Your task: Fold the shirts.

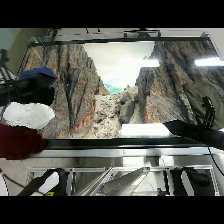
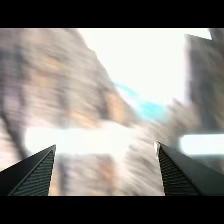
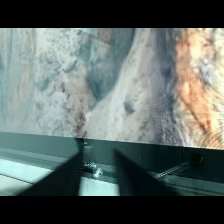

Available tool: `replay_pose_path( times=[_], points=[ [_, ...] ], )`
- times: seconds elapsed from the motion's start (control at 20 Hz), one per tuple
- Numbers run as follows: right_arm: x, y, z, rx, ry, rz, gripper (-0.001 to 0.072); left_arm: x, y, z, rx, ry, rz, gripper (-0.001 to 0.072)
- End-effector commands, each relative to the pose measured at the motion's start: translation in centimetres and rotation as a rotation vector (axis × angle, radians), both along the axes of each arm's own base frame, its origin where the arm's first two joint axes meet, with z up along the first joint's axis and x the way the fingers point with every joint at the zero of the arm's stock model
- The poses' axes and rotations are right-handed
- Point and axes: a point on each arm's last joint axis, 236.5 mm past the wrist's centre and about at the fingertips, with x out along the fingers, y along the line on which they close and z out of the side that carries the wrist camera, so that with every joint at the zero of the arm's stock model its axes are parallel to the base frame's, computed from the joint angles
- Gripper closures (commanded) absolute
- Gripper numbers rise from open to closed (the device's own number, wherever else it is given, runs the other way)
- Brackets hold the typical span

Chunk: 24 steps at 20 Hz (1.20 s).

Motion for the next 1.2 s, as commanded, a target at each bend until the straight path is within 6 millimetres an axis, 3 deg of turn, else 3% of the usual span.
replay_pose_path(
  times=[0.0, 0.1, 0.2, 0.45, 0.65, 0.7, 0.75, 0.8, 0.85, 0.9, 1.0, 1.1, 1.15],
  points=[
    [0.2, -0.1, 0.1, 0.000, -0.007, -0.007, 0.0261, 3.8, 14.3, -2.7, 0.091, 0.015, 0.265, -0.0007],
    [0.1, -0.3, -0.2, -0.013, -0.002, -0.006, 0.0253, 6.3, 18.9, -6.0, 0.097, 0.033, 0.331, -0.0007],
    [0.1, -0.3, -0.2, -0.013, -0.002, -0.007, 0.0253, 8.6, 21.0, -9.9, 0.082, 0.068, 0.350, -0.0007],
    [0.0, -0.2, -0.2, -0.012, 0.000, -0.003, 0.0253, 14.8, 20.5, -18.3, 0.090, 0.123, 0.296, -0.0007],
    [0.0, -0.2, -0.2, -0.012, 0.001, -0.004, 0.0253, 17.0, 19.0, -22.9, 0.196, 0.215, 0.231, -0.0005],
    [0.1, -0.2, -0.2, -0.012, 0.000, -0.004, 0.0253, 17.3, 18.4, -23.4, 0.201, 0.234, 0.216, 0.0045],
    [0.1, -0.2, -0.2, -0.012, 0.000, -0.004, 0.0254, 17.8, 17.8, -23.3, 0.192, 0.234, 0.199, 0.0236],
    [0.0, -0.2, -0.2, -0.012, 0.001, -0.003, 0.0254, 18.3, 17.2, -22.6, 0.180, 0.232, 0.191, 0.0524],
    [0.0, -0.2, -0.2, -0.012, 0.001, -0.003, 0.0254, 18.6, 16.7, -21.3, 0.162, 0.221, 0.194, 0.0696],
    [0.0, -0.2, -0.2, -0.012, 0.001, -0.003, 0.0254, 19.2, 15.8, -19.5, 0.126, 0.191, 0.197, 0.0684],
    [0.0, -0.2, -0.2, -0.012, 0.001, -0.003, 0.0254, 20.2, 13.2, -13.6, -0.022, 0.078, 0.203, 0.0684],
    [0.0, -0.2, -0.2, -0.013, 0.001, -0.003, 0.0254, 20.5, 8.9, -5.5, -0.195, -0.070, 0.144, 0.0683],
    [0.1, -0.2, -0.2, -0.013, 0.000, -0.004, 0.0255, 19.8, 5.6, -0.9, -0.265, -0.142, 0.051, 0.0683]
  ],
)
